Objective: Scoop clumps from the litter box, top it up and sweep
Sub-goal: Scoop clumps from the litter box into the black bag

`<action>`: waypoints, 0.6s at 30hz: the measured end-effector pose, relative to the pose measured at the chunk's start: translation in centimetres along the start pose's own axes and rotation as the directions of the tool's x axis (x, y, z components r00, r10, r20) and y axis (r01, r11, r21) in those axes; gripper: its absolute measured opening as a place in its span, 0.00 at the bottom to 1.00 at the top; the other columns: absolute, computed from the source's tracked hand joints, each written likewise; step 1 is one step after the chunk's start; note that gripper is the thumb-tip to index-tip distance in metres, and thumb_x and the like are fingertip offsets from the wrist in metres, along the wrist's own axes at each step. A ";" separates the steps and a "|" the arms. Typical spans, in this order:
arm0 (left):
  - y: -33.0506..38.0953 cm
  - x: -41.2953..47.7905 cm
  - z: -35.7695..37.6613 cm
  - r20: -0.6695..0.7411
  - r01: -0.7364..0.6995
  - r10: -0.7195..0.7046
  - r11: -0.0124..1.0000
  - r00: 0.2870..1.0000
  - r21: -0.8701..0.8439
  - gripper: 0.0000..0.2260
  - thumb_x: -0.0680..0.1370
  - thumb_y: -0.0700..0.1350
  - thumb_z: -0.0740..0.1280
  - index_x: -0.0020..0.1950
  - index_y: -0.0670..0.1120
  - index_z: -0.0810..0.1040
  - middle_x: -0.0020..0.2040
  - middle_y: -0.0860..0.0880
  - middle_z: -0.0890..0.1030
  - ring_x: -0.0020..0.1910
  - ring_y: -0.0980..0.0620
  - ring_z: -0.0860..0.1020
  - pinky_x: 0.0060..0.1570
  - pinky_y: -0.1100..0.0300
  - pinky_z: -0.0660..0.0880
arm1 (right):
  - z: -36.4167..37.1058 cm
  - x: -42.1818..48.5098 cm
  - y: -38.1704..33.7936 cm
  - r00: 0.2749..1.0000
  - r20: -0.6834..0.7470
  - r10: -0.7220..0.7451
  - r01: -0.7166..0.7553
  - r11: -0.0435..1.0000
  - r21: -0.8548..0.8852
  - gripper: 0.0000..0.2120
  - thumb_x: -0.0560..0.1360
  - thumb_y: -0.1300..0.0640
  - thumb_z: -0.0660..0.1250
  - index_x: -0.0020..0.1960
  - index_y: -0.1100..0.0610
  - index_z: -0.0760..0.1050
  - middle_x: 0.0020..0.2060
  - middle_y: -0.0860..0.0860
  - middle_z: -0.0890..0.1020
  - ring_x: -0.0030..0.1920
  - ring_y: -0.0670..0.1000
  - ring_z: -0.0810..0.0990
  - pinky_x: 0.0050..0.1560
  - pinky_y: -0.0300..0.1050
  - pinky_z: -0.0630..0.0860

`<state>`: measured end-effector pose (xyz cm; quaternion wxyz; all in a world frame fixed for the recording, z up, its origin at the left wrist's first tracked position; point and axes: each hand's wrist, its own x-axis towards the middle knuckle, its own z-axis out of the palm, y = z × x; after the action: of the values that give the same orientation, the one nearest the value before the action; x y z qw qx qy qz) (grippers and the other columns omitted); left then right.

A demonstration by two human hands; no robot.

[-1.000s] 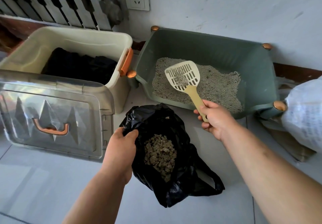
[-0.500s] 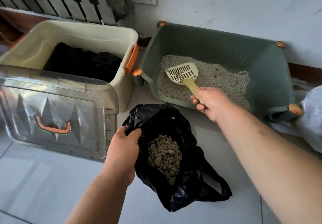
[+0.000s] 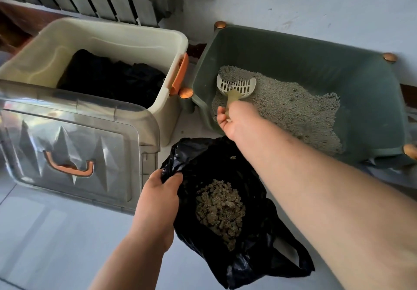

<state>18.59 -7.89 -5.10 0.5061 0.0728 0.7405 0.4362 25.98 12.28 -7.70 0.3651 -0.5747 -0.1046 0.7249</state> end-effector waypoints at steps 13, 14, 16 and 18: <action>0.1 0.4 -0.5 -0.005 -0.006 0.006 1.000 1.000 -0.020 0.08 0.81 0.39 0.64 0.57 0.46 0.79 0.47 0.44 0.87 0.48 0.44 0.86 0.56 0.42 0.80 | -4.0 0.2 1.2 0.996 0.063 -0.066 0.068 0.997 -0.033 0.12 0.81 0.64 0.54 0.58 0.51 0.70 0.44 0.54 0.77 0.35 0.47 0.75 0.23 0.35 0.66; 0.1 0.3 -0.5 -0.009 -0.009 0.009 1.000 1.000 -0.016 0.08 0.81 0.39 0.64 0.58 0.46 0.79 0.47 0.44 0.87 0.48 0.44 0.86 0.56 0.42 0.80 | -4.6 0.0 1.1 0.995 0.067 -0.071 0.075 0.996 -0.056 0.12 0.81 0.64 0.55 0.58 0.50 0.70 0.44 0.54 0.78 0.35 0.47 0.76 0.24 0.35 0.66; 0.1 0.2 -0.5 -0.019 -0.010 0.010 1.000 1.000 -0.014 0.08 0.81 0.40 0.64 0.58 0.46 0.79 0.48 0.44 0.87 0.48 0.44 0.85 0.55 0.42 0.80 | -5.8 -0.3 0.8 0.994 0.083 -0.070 0.077 0.994 -0.076 0.13 0.81 0.64 0.56 0.57 0.50 0.71 0.45 0.54 0.79 0.36 0.46 0.76 0.25 0.35 0.67; 0.2 -0.1 -0.5 -0.025 -0.009 0.009 1.000 1.000 -0.009 0.07 0.81 0.39 0.63 0.56 0.46 0.79 0.48 0.42 0.86 0.48 0.42 0.85 0.56 0.41 0.80 | -6.9 -0.4 0.6 0.993 0.091 -0.073 0.080 0.994 -0.079 0.13 0.81 0.64 0.57 0.59 0.49 0.71 0.45 0.54 0.79 0.36 0.46 0.77 0.24 0.35 0.68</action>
<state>18.17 -8.11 -4.85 0.4952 0.0682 0.7444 0.4427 32.04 9.74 -9.91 0.3637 -0.5524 -0.1725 0.7299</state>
